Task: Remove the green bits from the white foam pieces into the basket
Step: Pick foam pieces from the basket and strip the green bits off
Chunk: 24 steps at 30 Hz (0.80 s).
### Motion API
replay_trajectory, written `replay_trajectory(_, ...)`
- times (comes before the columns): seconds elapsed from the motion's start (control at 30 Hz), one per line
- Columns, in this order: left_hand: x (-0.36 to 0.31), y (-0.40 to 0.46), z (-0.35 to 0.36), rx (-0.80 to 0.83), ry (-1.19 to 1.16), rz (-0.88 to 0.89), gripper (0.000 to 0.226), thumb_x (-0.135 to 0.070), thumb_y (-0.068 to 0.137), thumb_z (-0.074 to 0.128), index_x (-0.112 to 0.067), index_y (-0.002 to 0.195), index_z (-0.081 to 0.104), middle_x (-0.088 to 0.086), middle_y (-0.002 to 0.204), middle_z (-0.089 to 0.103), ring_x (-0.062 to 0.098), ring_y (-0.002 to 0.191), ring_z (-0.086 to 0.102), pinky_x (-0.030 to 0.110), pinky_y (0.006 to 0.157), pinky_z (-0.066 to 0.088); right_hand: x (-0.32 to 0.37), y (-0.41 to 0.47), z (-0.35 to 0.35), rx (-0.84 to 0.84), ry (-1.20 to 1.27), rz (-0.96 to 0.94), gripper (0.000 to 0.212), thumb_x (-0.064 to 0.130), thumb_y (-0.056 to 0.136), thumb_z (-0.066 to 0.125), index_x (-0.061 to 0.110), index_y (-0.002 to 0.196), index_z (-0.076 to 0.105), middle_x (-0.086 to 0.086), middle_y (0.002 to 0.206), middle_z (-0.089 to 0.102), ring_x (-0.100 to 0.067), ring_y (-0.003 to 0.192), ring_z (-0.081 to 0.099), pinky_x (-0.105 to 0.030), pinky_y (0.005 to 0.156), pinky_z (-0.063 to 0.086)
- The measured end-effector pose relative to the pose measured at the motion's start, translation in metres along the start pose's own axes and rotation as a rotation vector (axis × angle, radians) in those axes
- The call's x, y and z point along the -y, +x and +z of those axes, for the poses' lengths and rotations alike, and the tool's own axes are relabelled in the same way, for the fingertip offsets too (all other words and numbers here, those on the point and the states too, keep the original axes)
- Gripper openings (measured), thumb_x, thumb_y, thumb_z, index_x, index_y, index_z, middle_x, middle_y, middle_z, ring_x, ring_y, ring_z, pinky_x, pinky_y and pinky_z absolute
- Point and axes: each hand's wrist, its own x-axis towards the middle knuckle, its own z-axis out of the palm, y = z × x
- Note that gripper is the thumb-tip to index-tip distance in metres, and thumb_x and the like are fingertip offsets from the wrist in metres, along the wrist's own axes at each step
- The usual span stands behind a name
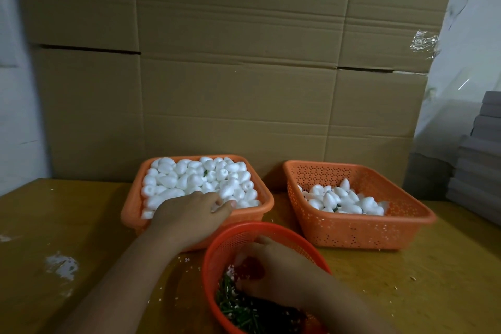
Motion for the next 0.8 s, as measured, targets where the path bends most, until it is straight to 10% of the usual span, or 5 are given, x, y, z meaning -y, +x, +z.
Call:
replay_trajectory(0.43,-0.0005,0.0015,0.0053,-0.006,0.057,-0.082,0.071,-0.08,0.085,0.017,-0.034,0.094,0.071,-0.007,0.123,0.056,0.009,0.086,0.053,0.03,0.066,0.038,-0.0033,0.0009,0.0002,0.002,0.035,0.005,0.031,0.039,0.083,0.069,0.035,0.113,0.061,0.013,0.127,0.049,-0.007,0.115,0.052,-0.029,0.102,0.043)
replay_trajectory(0.8,-0.0038,-0.0025,-0.0003,-0.069,-0.015,-0.053,0.058,-0.074,0.089,0.027,-0.029,0.065,0.053,-0.013,0.082,0.053,0.004,0.073,0.054,0.028,0.063,0.039,-0.0018,0.0005,-0.0013,0.006,0.036,0.006,0.032,0.038,0.084,0.068,0.033,0.115,0.061,0.011,0.129,0.049,-0.008,0.116,0.052,-0.028,0.102,0.042)
